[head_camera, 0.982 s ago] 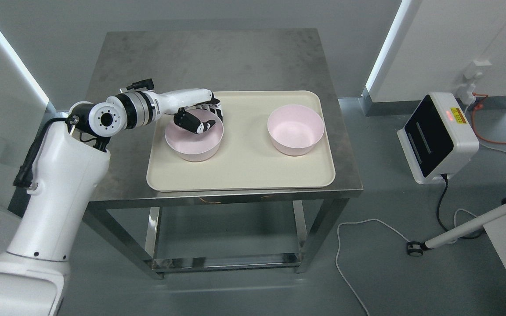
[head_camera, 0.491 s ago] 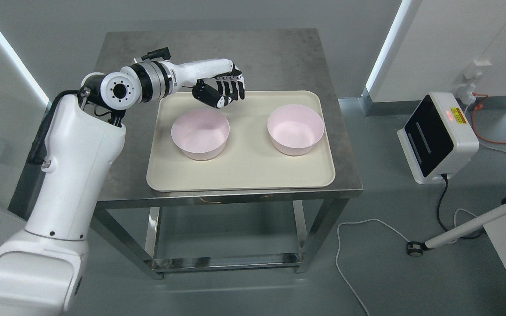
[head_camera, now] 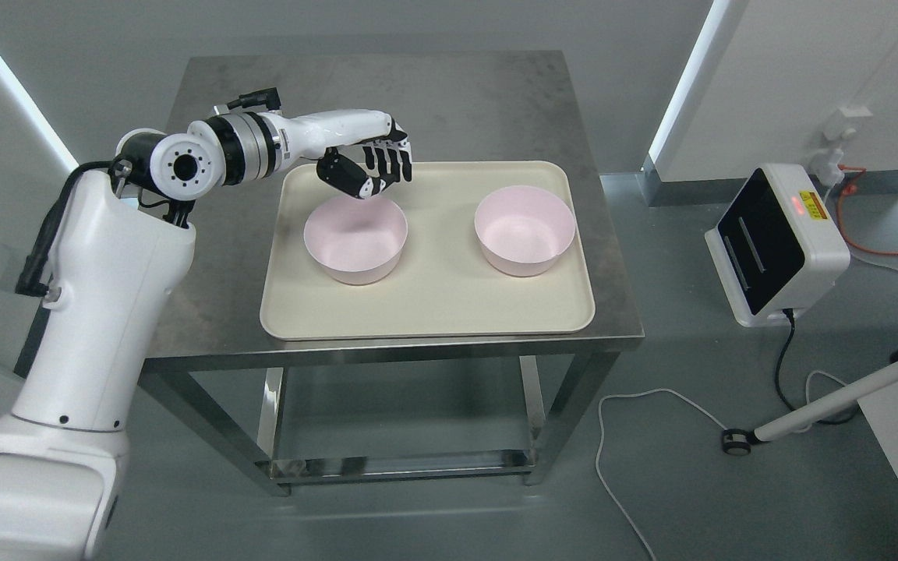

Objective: Stack pink IKEA bowls on left shelf middle

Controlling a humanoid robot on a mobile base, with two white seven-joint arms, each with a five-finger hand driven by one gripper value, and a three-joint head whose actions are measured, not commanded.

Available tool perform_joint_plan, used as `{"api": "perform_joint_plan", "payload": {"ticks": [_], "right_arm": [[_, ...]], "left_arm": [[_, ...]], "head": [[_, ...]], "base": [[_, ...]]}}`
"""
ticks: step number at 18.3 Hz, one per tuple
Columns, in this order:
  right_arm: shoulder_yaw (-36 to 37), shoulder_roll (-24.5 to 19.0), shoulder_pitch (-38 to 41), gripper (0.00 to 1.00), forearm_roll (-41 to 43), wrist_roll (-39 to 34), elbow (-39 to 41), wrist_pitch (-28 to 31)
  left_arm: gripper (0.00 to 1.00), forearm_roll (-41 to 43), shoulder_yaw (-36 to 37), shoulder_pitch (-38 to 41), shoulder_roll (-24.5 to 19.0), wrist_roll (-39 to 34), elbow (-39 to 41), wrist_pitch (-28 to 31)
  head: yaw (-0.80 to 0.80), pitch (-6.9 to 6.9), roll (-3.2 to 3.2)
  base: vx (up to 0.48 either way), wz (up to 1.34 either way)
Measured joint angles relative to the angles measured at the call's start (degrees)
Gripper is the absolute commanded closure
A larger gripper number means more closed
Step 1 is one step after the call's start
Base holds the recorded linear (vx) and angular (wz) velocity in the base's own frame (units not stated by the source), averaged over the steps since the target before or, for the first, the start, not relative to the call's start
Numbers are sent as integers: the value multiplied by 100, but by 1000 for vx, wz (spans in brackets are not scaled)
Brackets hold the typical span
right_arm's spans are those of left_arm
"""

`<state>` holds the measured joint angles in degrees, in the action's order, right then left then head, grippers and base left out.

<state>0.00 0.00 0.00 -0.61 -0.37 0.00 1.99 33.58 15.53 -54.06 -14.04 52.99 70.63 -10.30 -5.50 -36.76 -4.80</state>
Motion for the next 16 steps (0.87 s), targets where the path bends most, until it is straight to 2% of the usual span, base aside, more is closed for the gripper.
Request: {"api": "perform_joint_plan", "payload": {"ticks": [6, 16], "right_arm": [[0, 0, 0, 0, 42, 0, 0, 1], [0, 0, 0, 0, 58, 0, 0, 8]], "left_arm": [[38, 0, 64, 138, -231, 139, 117, -44], [53, 395, 569, 130, -376, 196, 188, -79]], "head": [[0, 0, 0], [0, 0, 0]], "base": [[0, 0], [0, 0]]}}
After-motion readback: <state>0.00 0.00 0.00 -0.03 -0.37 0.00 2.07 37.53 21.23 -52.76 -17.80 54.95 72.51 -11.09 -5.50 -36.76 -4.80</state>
